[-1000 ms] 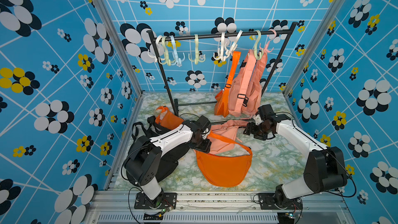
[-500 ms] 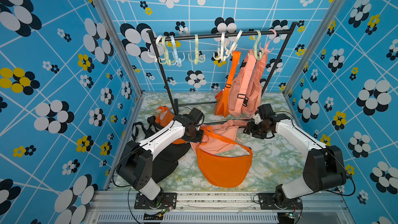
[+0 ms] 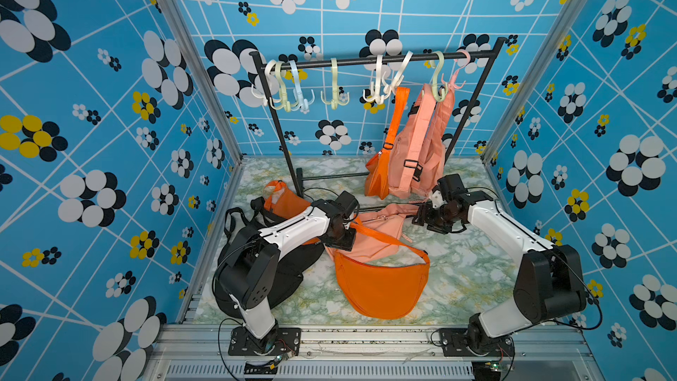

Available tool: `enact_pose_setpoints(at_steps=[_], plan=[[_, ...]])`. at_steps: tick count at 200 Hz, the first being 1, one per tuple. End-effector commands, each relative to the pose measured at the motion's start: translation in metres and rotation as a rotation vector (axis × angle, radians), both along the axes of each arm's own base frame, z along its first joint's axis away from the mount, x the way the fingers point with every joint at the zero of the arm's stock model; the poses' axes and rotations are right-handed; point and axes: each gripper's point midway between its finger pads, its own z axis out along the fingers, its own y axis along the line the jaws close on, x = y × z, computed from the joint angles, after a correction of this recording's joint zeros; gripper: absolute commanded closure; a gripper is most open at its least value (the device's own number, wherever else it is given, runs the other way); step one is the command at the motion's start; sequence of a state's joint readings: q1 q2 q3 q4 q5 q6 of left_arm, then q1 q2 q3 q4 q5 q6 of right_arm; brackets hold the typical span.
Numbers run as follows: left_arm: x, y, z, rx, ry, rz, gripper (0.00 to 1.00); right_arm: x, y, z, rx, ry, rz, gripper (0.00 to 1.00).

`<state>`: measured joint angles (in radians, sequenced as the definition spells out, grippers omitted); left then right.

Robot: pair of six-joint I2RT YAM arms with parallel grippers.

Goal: Take the bag off the hook
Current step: Adjust the bag at the center of the board.

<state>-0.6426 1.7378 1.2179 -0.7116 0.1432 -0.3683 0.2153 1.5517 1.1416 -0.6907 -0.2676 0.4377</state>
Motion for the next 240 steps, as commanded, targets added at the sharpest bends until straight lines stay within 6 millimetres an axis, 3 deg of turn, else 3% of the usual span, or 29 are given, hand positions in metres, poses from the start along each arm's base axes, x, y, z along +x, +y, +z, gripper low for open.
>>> enact_pose_setpoints(at_steps=[1,18,37,63,97,117,143,163,171,179,182,199,221,240], plan=[[0.009,-0.01,0.006,-0.039,-0.024,0.005,0.81,-0.001,-0.001,0.005,-0.007,-0.016,0.01,0.37],[0.012,-0.004,0.013,-0.035,-0.04,0.016,1.0,-0.002,-0.002,0.005,-0.014,-0.022,0.006,0.37],[0.018,0.007,0.033,-0.07,-0.071,0.056,1.0,-0.001,-0.004,0.005,-0.021,-0.026,0.007,0.37],[0.025,0.025,0.075,-0.097,-0.154,0.103,1.0,0.002,-0.002,0.003,-0.017,-0.018,0.012,0.37],[0.021,0.06,0.119,-0.081,-0.244,0.162,1.0,0.006,0.003,-0.001,0.009,-0.012,0.01,0.38],[0.01,0.081,0.116,-0.068,-0.225,0.215,1.0,0.007,0.005,-0.002,0.016,-0.011,0.011,0.38],[-0.009,0.107,0.087,-0.017,-0.167,0.3,1.0,0.008,0.007,-0.007,0.025,0.005,0.015,0.37],[-0.009,0.133,0.075,0.016,-0.175,0.395,1.0,0.01,0.011,-0.011,0.048,0.014,0.015,0.36],[-0.005,0.141,0.078,0.016,-0.197,0.43,0.84,0.011,0.012,-0.011,0.055,0.013,0.016,0.35],[0.0,0.147,0.084,0.014,-0.225,0.454,0.6,0.012,0.014,-0.01,0.063,0.011,0.017,0.33],[0.002,0.148,0.088,0.011,-0.237,0.459,0.44,0.012,0.014,-0.01,0.065,0.009,0.018,0.33],[0.014,0.151,0.111,0.009,-0.317,0.453,0.0,0.014,0.016,-0.004,0.073,-0.007,0.027,0.29],[0.036,0.14,0.146,-0.023,-0.439,0.405,0.01,0.019,0.012,0.009,0.052,-0.061,0.028,0.23],[0.06,0.111,0.175,-0.095,-0.555,0.338,0.01,0.025,0.006,0.025,0.023,-0.128,0.016,0.18]])
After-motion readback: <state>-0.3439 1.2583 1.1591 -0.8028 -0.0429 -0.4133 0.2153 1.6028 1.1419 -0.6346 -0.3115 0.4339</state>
